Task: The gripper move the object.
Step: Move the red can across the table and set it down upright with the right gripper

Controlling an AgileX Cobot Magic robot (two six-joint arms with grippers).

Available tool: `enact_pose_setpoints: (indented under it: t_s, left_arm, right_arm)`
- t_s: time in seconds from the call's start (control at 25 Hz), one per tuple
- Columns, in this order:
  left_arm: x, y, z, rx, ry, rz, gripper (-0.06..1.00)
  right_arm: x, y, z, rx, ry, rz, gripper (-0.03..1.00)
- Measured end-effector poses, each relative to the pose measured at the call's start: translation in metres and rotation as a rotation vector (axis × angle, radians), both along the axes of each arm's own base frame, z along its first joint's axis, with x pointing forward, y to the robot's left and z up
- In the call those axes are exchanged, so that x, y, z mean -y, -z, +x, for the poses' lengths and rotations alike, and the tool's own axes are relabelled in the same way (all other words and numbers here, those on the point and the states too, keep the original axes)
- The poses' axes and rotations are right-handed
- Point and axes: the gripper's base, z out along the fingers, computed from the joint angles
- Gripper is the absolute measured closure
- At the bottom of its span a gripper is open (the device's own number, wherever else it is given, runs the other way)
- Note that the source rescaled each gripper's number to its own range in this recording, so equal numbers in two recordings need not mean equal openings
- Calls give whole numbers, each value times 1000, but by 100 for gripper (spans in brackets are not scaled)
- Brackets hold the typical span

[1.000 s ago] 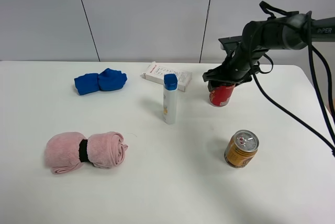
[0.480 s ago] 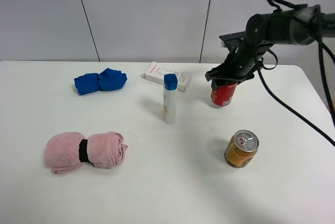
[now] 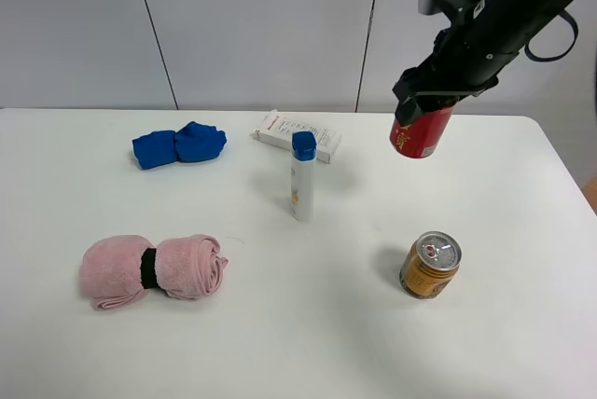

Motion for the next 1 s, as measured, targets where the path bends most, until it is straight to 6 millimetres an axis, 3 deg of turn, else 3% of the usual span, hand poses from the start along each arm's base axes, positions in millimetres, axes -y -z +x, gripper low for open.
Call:
enact_pose_setpoints:
  t_s: [0.36, 0.48, 0.6, 0.72, 1.0]
  left_arm:
    - [0, 0, 0, 0, 0, 0, -6]
    - [0, 0, 0, 0, 0, 0, -6]
    - [0, 0, 0, 0, 0, 0, -6]
    - [0, 0, 0, 0, 0, 0, -6]
    - [0, 0, 0, 0, 0, 0, -6]
  right_arm:
    - [-94, -69, -51, 125, -367, 58, 97]
    - [-127, -82, -63, 171, -461, 97, 97]
    - [-159, -76, -63, 188, -534, 105, 97]
    - [-195, -55, -57, 169, -601, 86, 97]
    - [-260, 23, -14, 153, -623, 77, 97]
